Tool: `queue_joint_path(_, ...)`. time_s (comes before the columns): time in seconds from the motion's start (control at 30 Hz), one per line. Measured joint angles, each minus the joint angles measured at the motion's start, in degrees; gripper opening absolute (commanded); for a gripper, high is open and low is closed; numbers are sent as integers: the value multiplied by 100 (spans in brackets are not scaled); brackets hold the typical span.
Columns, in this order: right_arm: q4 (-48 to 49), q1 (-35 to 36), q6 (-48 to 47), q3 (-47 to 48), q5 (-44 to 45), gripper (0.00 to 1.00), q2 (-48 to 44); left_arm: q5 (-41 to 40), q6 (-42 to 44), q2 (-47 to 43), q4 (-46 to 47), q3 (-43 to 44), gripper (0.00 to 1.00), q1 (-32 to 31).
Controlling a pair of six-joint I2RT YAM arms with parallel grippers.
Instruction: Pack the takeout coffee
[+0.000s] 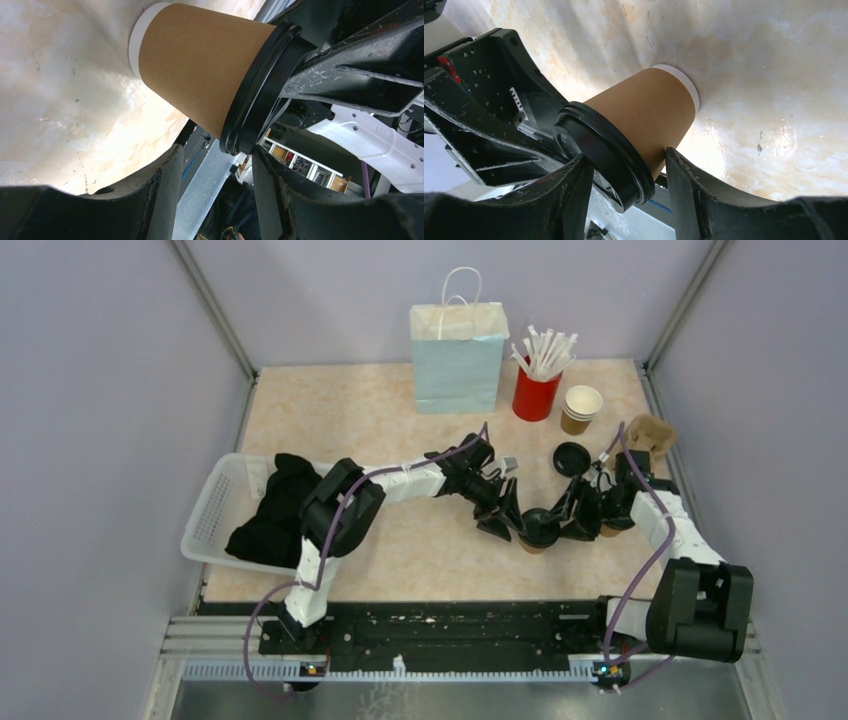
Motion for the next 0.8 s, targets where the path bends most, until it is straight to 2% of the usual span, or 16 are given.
queue_joint_path(0.27,33,-46,48,-35,-247,54,31,197,-26,-85,389,-358,56,61)
queue_joint_path(0.43,66,-48,44,-35,-306,57,39,179,2,-83,354,-308,63,61)
queue_joint_path(0.8,4,-83,20,-7,-192,66,-44,-367,334,181,-542,603,75,44)
